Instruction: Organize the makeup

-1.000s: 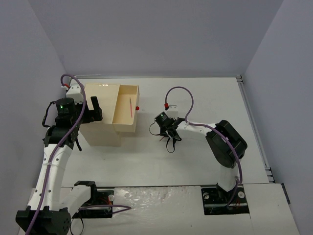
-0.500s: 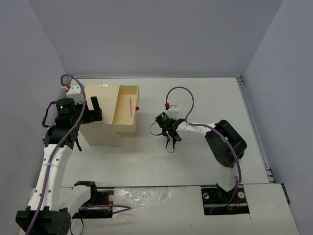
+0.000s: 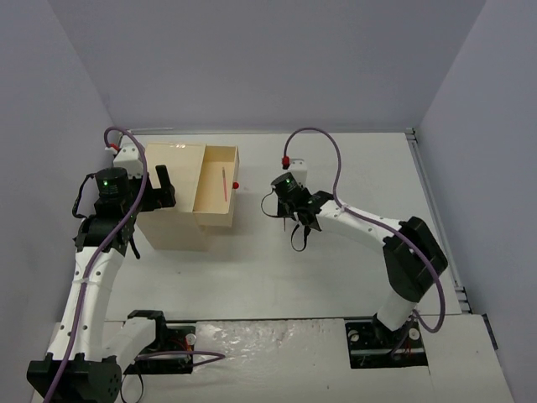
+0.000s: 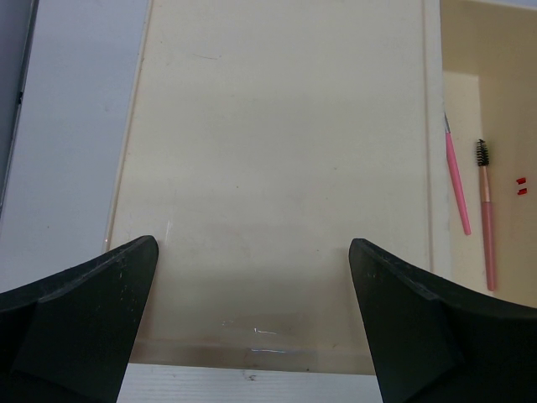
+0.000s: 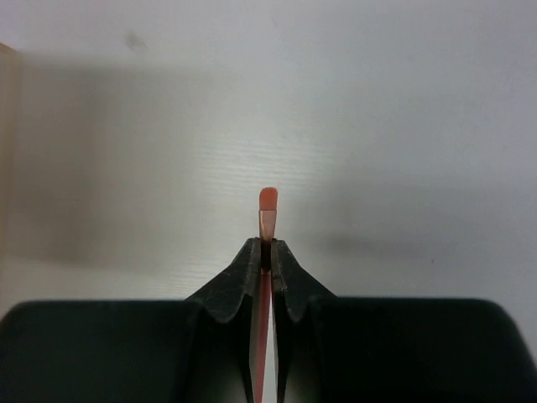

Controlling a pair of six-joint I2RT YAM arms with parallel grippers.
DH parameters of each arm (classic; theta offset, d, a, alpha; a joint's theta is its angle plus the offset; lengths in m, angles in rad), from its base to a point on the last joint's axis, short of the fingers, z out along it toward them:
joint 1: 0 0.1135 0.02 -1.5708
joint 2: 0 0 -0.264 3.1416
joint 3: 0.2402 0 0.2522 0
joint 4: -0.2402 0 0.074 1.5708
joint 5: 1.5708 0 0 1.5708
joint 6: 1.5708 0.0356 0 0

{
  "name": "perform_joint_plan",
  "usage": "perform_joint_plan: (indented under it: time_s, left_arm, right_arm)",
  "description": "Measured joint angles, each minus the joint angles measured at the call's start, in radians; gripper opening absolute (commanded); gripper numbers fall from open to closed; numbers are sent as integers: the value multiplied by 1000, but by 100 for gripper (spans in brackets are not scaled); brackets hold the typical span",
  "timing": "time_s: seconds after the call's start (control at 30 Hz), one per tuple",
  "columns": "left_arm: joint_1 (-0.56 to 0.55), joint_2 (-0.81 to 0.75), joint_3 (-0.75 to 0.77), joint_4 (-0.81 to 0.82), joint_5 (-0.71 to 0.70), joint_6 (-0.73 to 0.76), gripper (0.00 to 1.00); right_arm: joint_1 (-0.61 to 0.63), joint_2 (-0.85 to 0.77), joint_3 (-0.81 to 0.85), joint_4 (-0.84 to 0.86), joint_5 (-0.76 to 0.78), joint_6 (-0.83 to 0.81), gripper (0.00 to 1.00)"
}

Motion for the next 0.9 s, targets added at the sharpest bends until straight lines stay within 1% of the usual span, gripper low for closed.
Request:
perform_joint_plan:
  time_s: [0.1, 0.2, 0.3, 0.43, 0.63, 0.67, 0.8, 0.9]
  left_arm:
    - [0, 0, 0, 0, 0, 0, 97]
    - [0, 0, 0, 0, 0, 0, 97]
    - [0, 0, 0, 0, 0, 0, 97]
    - [0, 0, 0, 0, 0, 0, 97]
    - [0, 0, 0, 0, 0, 0, 97]
    - [0, 0, 0, 0, 0, 0, 97]
    - [0, 0, 0, 0, 0, 0, 97]
    - [0, 1, 0, 1, 0, 0, 97]
  right_arm:
    - [0, -55, 130, 2, -44, -26, 0]
    - [2, -68, 285, 11, -94, -34, 0]
    - [11, -67, 404, 64, -155, -17, 0]
    - [30, -48, 478, 145, -219, 33, 0]
    - [54, 65, 500, 236, -277, 116, 8]
    - [57, 89, 500, 240, -286, 126, 10]
    - [67, 168, 500, 241, -309, 144, 31]
    - [69, 195, 500, 236, -320, 137, 45]
